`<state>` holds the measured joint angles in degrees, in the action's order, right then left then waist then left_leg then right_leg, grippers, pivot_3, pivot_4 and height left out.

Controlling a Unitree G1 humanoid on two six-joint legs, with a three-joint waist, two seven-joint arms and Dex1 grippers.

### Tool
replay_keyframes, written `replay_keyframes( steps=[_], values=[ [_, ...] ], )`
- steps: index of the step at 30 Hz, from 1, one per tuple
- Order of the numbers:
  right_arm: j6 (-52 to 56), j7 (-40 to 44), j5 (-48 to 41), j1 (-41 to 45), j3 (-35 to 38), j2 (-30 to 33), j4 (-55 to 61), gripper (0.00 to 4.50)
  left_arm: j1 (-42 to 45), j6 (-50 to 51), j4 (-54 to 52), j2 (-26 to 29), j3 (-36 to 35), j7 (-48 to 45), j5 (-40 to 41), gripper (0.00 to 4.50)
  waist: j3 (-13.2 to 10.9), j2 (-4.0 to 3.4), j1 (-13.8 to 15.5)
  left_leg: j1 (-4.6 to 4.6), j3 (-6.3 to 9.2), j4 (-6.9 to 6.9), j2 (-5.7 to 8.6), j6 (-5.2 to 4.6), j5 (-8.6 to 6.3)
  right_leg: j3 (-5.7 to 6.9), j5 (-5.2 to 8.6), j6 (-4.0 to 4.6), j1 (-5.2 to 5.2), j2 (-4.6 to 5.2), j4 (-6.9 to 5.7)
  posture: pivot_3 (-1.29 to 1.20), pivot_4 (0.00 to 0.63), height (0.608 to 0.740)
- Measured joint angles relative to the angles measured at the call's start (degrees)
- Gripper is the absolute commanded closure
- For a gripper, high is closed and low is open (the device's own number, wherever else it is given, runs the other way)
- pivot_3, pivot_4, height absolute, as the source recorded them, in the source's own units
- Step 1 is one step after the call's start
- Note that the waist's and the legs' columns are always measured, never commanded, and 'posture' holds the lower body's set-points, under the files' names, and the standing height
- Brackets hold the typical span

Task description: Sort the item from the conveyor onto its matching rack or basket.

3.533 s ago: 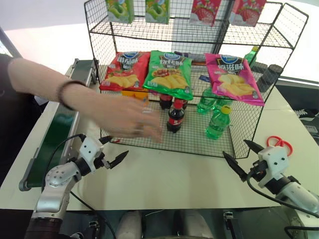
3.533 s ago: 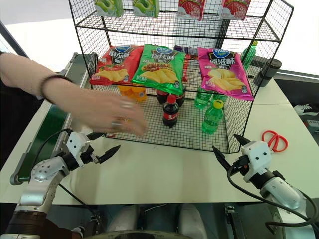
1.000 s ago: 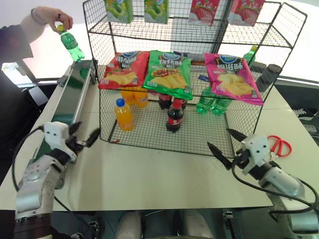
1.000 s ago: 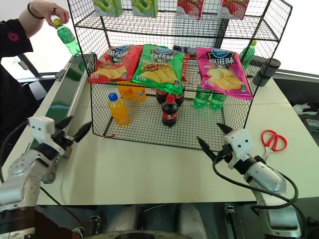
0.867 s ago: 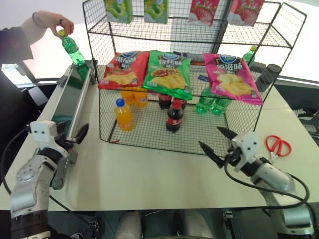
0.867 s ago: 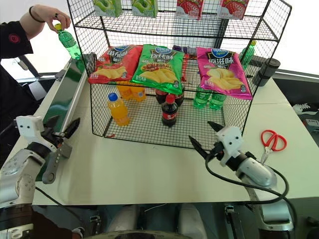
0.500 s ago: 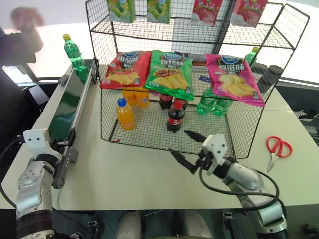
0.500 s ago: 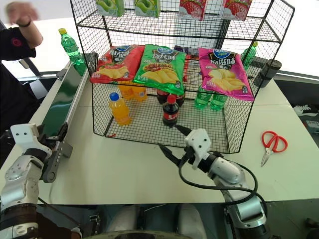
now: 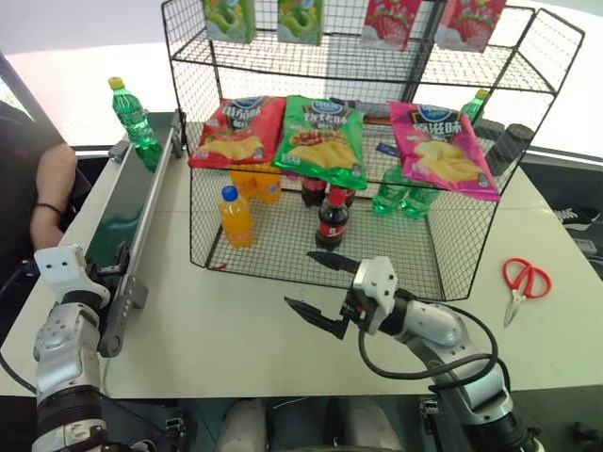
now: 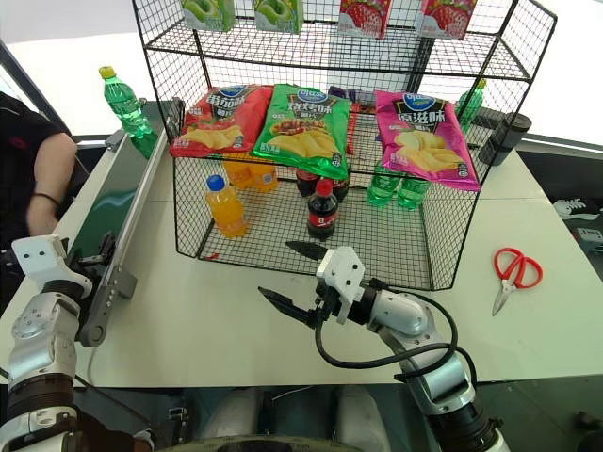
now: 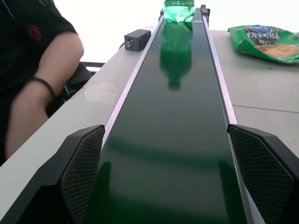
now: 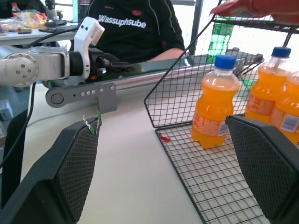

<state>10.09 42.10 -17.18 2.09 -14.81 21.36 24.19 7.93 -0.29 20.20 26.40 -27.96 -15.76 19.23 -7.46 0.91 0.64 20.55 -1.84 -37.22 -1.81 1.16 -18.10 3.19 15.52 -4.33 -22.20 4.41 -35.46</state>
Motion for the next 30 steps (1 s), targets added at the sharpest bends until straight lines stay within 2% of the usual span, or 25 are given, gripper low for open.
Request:
replay_keyframes(
  steps=[30],
  values=[
    [-0.4,1.6,-0.1,0.9,0.0,-0.5,-1.9,0.07,0.8,-1.7,0.1,-1.2,0.0,0.2,0.2,0.0,0.0,-0.01,-0.2,0.0,0.01,0.08,0.0,0.03,-0.01,-0.01,0.0,0.01,-0.04,0.22,0.03,0.0,0.15,0.74]
  ],
)
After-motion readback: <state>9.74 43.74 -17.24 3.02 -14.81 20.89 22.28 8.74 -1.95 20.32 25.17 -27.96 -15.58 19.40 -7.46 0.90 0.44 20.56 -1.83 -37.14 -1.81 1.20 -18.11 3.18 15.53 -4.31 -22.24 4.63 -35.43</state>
